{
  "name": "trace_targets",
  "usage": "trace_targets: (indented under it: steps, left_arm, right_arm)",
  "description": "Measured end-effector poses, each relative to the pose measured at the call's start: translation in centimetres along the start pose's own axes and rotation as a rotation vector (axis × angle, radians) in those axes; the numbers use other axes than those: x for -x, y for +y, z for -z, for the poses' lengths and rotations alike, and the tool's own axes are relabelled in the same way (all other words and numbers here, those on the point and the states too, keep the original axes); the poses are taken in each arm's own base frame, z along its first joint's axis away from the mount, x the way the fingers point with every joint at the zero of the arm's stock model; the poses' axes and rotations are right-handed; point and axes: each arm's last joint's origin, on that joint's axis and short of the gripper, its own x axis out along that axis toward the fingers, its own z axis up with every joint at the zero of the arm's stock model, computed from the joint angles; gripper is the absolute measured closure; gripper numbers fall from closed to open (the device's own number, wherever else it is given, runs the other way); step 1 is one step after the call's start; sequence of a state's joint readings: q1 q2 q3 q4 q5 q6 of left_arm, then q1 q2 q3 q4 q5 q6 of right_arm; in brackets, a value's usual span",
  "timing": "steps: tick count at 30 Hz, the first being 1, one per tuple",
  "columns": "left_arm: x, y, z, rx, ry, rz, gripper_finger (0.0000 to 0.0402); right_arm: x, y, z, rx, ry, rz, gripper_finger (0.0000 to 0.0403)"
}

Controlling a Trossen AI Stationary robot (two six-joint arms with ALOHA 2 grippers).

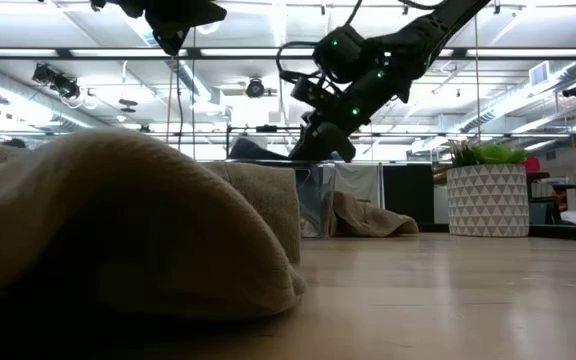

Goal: Pick & Place hat
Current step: Put the blue cap into the transparent bin

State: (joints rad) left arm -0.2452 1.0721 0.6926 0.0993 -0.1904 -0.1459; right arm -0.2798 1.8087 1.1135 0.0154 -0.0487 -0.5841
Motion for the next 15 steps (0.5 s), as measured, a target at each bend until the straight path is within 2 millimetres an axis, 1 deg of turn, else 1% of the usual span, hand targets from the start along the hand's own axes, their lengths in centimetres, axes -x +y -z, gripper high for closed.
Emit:
trace_targets:
  steps: [6,11,15]
  left_arm:
    - [0.00,0.01,0.08,0.001,0.008,-0.001,0.0271]
    - [0.00,0.03,0.08,0.030,0.007,-0.008,0.0271]
    - [0.00,0.03,0.09,0.032,0.007,-0.009,0.0271]
  right_arm:
    - [-0.08,0.15,0.23,-0.001,0.024,-0.010,0.0365]
    - [-0.09,0.32,0.03,0.003,0.018,-0.005,0.0326]
    - [0.52,0.77,-0.69,-0.014,0.049,0.063,0.0289]
